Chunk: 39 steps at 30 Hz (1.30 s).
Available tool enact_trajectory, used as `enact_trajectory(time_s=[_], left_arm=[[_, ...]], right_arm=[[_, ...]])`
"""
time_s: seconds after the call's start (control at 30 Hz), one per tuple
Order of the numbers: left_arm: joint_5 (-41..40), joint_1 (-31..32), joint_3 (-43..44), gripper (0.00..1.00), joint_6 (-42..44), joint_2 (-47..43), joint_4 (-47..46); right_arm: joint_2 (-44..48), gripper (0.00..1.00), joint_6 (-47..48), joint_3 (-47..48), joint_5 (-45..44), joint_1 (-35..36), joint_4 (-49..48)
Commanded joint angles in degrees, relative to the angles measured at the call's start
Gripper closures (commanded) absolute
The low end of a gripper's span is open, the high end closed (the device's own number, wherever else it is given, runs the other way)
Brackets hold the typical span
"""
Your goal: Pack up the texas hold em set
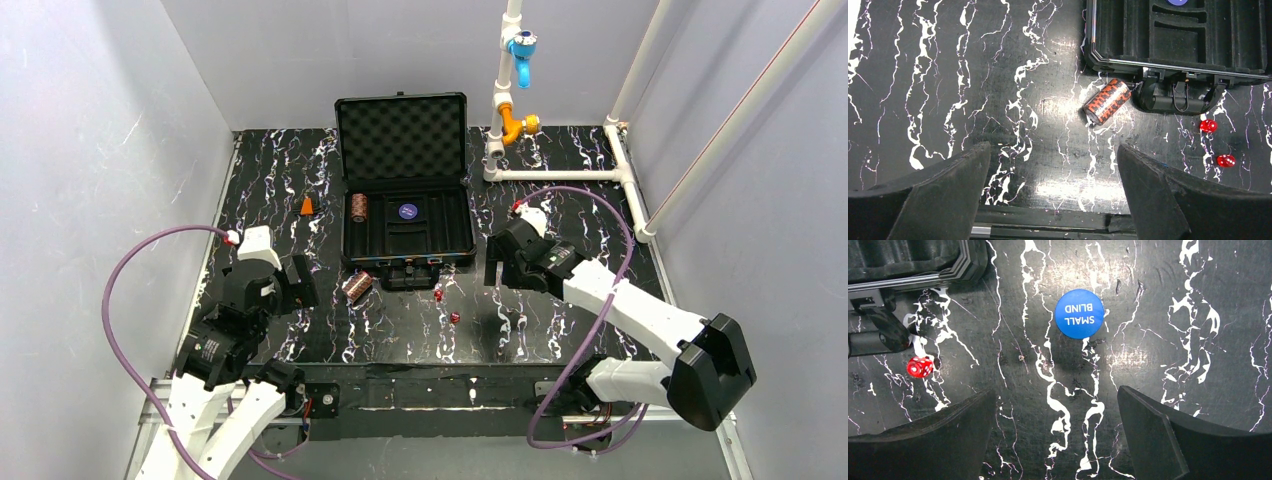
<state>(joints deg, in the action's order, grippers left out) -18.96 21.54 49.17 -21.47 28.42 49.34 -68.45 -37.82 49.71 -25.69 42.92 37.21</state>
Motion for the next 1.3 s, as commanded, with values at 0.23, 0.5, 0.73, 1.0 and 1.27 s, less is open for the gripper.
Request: enact_trajectory(time_s=[0.23,0.5,0.73,1.0,1.27], left_arm=[[0.59,-0.25,-0.45,0.02,0.64,1.08,-0.34],[0.33,-0.27,-0.48,0.02,0.69,1.11,-0.37],[0.74,-0.27,-0.39,0.02,0.89,1.88,-0.37],[0.20,-0.27,-0.55,0.02,0.77,0.67,-0.38],[-0.11,-0.24,-0.53,0.02,0.82,-0.19,-0.38]], right_arm=[[-3.54,0.02,1.03,-0.71,6.14,-6.95,-0.32],[-4.49,0.02,2.08,-0.86,8.11,-11.93,-0.03],[-4.23,0.02,0.93,-2.15,8.37,-12.42,-1.25],[-7.77,0.03,1.53,-1.58,11.72,-12.42,-1.87],[-12.06,0.04,3.53,1.32,15.65,-12.42,-1.65]])
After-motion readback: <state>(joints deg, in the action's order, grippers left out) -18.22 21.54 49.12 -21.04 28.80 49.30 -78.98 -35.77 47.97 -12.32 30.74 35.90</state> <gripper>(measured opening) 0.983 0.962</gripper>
